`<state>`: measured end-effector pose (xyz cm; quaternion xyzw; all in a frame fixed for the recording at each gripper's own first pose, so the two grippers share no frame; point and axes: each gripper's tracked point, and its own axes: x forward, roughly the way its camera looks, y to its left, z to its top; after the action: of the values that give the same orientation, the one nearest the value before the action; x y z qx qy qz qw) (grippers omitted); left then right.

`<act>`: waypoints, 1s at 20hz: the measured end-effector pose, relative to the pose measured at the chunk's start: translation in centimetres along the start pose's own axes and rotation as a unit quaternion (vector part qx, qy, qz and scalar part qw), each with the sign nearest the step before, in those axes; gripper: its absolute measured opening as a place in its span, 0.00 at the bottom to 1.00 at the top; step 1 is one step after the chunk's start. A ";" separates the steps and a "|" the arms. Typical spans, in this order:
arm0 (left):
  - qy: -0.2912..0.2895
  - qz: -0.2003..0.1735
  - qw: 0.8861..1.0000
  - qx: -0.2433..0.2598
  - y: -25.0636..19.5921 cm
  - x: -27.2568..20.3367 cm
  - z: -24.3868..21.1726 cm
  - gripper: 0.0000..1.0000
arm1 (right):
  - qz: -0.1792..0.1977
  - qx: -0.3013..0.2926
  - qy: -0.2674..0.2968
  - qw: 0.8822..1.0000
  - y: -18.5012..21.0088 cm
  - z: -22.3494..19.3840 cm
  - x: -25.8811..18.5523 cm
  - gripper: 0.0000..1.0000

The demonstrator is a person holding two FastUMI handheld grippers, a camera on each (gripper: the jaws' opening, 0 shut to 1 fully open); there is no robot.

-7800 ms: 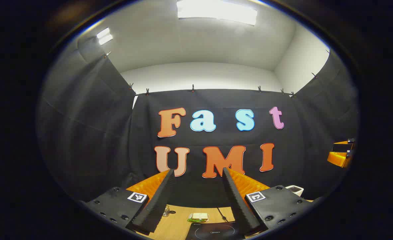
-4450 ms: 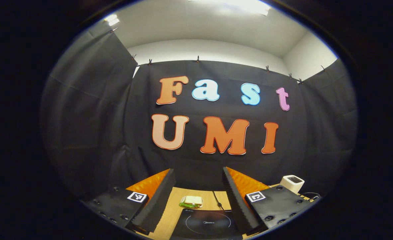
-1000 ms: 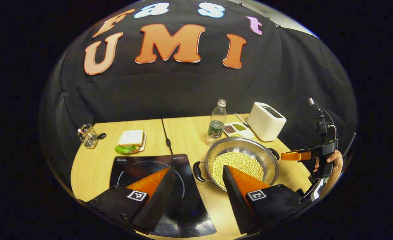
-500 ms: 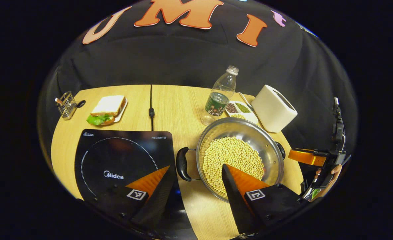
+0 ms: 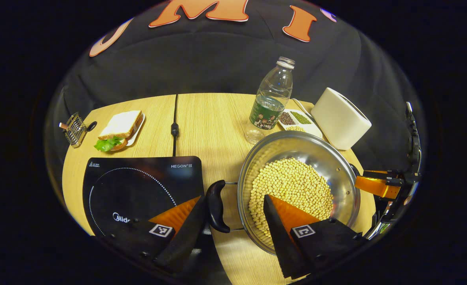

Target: First push the handle of the pot to place it horizontally, then grasp the pot with both hands and set it on the induction cooktop.

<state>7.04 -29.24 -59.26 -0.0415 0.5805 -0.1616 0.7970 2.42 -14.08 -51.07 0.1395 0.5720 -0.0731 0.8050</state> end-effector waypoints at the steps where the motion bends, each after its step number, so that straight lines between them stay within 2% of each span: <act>1: 0.000 0.000 1.000 0.001 -0.2 0.1 0.0 0.94 | -0.001 0.000 0.003 1.000 0.1 -0.1 0.3 0.88; 5: -0.003 -0.004 1.000 -0.001 -0.6 1.5 0.1 0.96 | -0.020 -0.013 0.011 1.000 0.2 -0.4 1.7 0.88; 9: -0.007 0.005 1.000 0.017 -1.3 3.6 0.1 0.93 | -0.038 -0.007 0.019 0.999 -0.4 -0.9 3.5 0.88; 11: -0.009 0.017 0.999 0.035 -1.6 4.6 -0.3 0.91 | -0.062 -0.009 0.016 0.998 -1.2 -0.9 4.1 0.84; 14: -0.010 0.031 0.998 0.049 -1.6 5.7 -0.4 0.91 | -0.085 -0.013 0.014 0.996 -2.0 -1.0 4.4 0.70; 18: -0.016 0.040 0.998 0.050 -1.7 6.6 -0.1 0.88 | -0.084 -0.005 0.015 0.996 -2.1 -1.2 4.3 0.67; 19: -0.015 0.046 0.997 0.055 -1.6 6.9 -0.1 0.88 | -0.085 -0.006 0.016 0.996 -2.0 -1.3 4.2 0.63; 20: -0.011 0.054 0.996 0.072 -1.5 7.1 -0.2 0.88 | -0.083 -0.009 0.019 0.996 -2.0 -1.4 4.2 0.67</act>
<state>8.47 -32.82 -65.42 0.0456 0.5598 -0.1594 0.8119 2.06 -15.36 -55.74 0.0854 0.5971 -0.1322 0.7866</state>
